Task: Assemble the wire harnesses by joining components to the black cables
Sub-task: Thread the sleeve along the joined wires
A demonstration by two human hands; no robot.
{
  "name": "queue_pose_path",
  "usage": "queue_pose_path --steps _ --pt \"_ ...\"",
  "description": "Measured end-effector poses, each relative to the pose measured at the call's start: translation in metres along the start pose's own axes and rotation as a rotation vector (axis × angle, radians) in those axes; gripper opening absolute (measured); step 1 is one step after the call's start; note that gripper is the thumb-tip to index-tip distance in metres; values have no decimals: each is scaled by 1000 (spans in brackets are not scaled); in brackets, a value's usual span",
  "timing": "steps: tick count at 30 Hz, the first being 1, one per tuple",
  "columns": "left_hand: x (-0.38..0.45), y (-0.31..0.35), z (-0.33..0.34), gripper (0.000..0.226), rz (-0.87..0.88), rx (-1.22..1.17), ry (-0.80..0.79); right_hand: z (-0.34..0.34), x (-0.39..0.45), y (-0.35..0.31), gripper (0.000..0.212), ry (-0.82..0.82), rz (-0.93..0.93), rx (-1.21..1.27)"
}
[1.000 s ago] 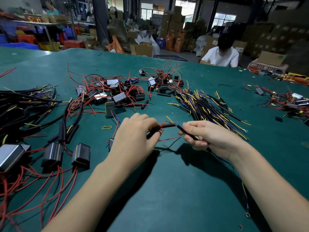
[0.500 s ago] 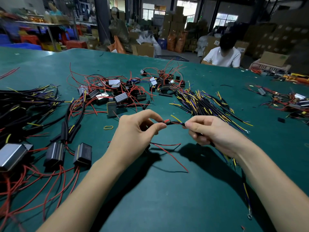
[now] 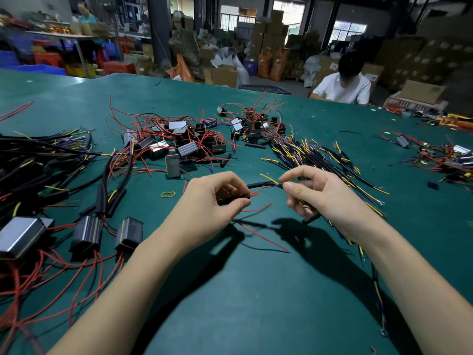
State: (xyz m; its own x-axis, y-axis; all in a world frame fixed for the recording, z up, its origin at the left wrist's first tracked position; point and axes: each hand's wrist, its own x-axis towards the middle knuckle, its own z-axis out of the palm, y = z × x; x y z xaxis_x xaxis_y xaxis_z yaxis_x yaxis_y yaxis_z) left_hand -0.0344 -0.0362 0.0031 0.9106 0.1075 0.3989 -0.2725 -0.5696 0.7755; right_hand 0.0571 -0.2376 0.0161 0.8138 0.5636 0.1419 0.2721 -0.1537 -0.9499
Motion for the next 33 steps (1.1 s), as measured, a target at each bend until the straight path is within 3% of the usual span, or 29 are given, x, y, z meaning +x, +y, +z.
queue_pose_path --steps 8,16,22,33 --pt "2 0 -4 13 -13 -3 -31 18 -1 -4 34 19 -297 -283" --pt "-1 2 4 14 84 -52 -36 25 2 -1 11 96 -417 -423" --pt "-4 3 12 19 257 310 93 30 -1 -4 7 105 -424 -427" --pt "-2 9 12 9 443 619 227 31 -2 -3 8 91 -379 -424"
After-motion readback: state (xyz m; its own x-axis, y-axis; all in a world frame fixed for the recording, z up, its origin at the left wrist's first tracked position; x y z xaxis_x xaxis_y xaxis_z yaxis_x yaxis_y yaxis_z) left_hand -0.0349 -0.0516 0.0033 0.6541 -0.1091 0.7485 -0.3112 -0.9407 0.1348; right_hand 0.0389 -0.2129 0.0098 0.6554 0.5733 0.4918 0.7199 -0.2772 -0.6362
